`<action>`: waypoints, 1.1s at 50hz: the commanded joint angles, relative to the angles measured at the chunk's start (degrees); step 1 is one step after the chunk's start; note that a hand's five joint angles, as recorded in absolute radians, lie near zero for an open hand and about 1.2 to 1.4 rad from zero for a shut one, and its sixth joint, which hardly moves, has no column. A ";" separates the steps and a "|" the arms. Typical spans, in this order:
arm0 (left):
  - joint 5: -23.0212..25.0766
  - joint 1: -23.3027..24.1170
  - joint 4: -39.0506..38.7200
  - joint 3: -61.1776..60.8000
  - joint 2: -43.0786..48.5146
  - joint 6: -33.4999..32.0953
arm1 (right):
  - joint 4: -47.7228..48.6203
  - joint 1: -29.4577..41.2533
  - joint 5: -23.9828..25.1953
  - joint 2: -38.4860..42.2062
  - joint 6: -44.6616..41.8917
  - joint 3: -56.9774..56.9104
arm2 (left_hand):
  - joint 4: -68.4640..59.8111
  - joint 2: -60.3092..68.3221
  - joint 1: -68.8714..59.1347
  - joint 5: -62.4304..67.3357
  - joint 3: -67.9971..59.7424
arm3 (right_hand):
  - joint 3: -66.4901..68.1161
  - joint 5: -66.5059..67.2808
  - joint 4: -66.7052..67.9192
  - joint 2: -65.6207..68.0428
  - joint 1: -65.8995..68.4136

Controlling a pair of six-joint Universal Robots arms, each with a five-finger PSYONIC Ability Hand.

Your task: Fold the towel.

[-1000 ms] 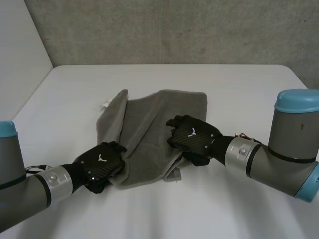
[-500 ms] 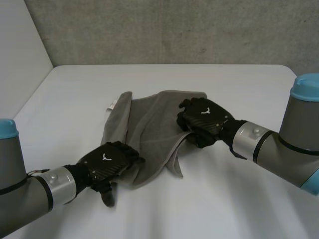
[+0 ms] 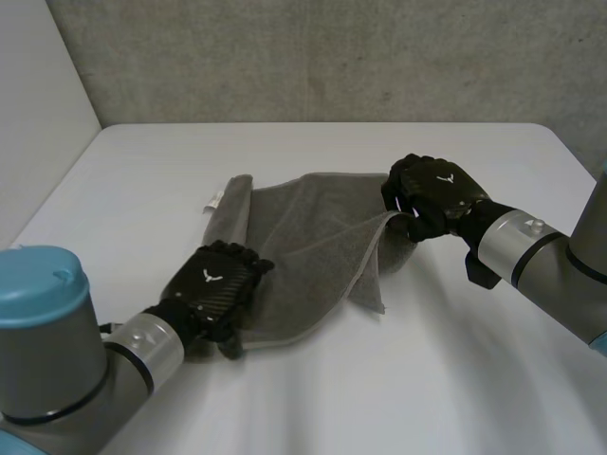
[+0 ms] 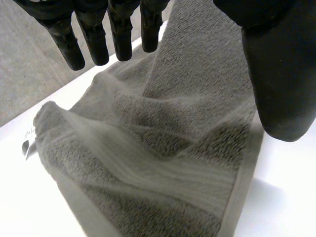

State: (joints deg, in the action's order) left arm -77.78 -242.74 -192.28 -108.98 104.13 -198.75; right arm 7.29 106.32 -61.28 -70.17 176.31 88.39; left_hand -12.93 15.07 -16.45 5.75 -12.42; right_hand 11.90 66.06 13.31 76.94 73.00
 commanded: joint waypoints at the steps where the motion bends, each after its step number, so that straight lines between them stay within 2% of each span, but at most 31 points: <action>1: -1.23 3.41 -1.78 0.78 2.03 3.18 | 2.29 0.20 -3.22 0.03 4.99 0.03 | 2.93 0.53 0.85 -0.16 2.42 | -1.90 3.94 -3.31 3.06 7.00; 7: -2.98 3.94 -1.78 1.22 3.71 3.72 | 3.26 0.12 -4.81 -0.06 9.58 -1.28 | 2.93 0.53 0.85 -0.16 2.42 | -1.90 3.94 -3.31 3.06 7.00; 16: -6.06 4.03 -2.31 1.22 4.85 3.63 | 3.35 0.03 -6.48 0.03 11.87 -3.49 | 2.93 0.53 0.85 -0.16 2.42 | -1.90 3.94 -3.31 3.06 7.00; 21: -9.92 3.94 -6.34 1.58 6.95 2.93 | 3.17 0.03 -6.57 0.03 12.75 -3.31 | 2.93 1.20 0.18 0.51 2.42 | -1.90 3.94 -3.31 3.06 7.00; 25: -11.16 4.03 -7.67 2.28 8.71 2.93 | 3.17 0.03 -6.57 -0.06 13.27 -2.87 | 2.93 1.37 0.01 0.68 2.42 | -1.90 3.94 -3.31 3.06 7.00; 33: -11.25 4.21 -7.59 4.39 12.14 3.10 | 3.44 0.20 -6.66 -0.58 15.47 -2.43 | 2.93 1.88 -0.50 1.19 2.42 | -1.90 3.94 -3.31 3.06 7.00; 43: -11.60 7.63 -7.50 4.65 11.35 4.16 | 4.93 1.26 -7.63 -1.11 18.99 -2.78 | 2.93 1.88 -0.50 1.19 2.42 | -1.90 3.94 -3.31 3.06 7.00; 55: -13.09 11.85 -7.41 5.26 11.09 10.13 | 4.93 2.05 -7.71 -0.58 18.90 -4.80 | 2.93 1.71 -0.33 1.02 2.42 | -1.90 3.94 -3.31 3.06 7.00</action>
State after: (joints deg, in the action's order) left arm -89.63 -232.95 -199.44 -104.25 115.15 -190.54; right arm 12.26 108.01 -69.04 -71.04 195.41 84.12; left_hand -12.93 15.66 -16.57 6.38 -12.42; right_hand 11.90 66.06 13.31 76.94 73.00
